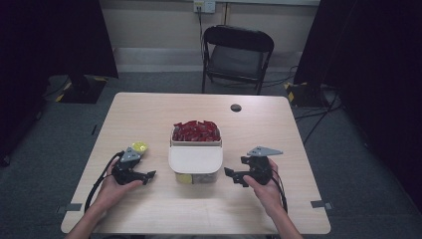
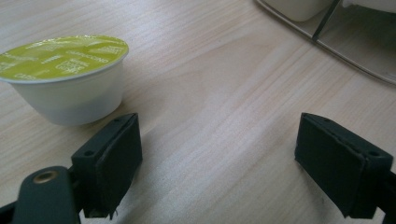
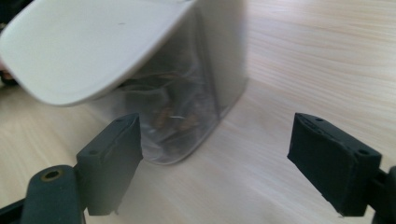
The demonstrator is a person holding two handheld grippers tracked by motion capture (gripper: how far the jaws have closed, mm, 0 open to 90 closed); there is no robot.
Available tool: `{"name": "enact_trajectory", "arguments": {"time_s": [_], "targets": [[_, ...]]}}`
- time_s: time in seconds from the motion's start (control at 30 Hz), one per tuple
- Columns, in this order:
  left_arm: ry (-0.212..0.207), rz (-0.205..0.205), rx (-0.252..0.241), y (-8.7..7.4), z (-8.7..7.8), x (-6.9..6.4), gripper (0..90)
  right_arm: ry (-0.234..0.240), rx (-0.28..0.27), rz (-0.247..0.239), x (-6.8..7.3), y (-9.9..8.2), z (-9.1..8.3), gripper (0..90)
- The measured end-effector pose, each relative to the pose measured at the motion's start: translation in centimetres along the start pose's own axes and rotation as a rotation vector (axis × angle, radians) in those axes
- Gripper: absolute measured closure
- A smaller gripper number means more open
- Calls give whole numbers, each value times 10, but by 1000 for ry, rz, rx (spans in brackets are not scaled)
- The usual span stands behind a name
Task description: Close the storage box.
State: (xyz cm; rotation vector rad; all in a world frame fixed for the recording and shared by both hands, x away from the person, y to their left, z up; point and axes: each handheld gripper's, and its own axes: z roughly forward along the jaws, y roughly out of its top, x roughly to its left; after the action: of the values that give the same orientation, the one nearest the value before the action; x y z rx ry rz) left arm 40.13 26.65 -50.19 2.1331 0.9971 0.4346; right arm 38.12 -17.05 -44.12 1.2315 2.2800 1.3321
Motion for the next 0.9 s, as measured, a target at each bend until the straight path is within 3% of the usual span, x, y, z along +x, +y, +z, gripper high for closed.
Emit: {"name": "enact_trajectory", "arguments": {"time_s": [0.3,0.5,0.6,0.7,0.77,0.9], "targets": [[0,0,0,0,0,0,144,-135,-25,75,-37,-7,-8,150],[0,1,-4,0,0,0,143,-175,3,122,-56,-13,-4,151],[0,1,-3,0,0,0,143,-193,16,128,-62,-16,-3,152],[-1,3,-1,0,0,1,144,-269,49,108,-73,-22,-1,166],[-2,1,-1,0,0,1,144,-270,53,116,-75,-24,-1,166],[-1,3,2,0,0,1,144,-328,91,118,-87,-30,-2,164]]}}
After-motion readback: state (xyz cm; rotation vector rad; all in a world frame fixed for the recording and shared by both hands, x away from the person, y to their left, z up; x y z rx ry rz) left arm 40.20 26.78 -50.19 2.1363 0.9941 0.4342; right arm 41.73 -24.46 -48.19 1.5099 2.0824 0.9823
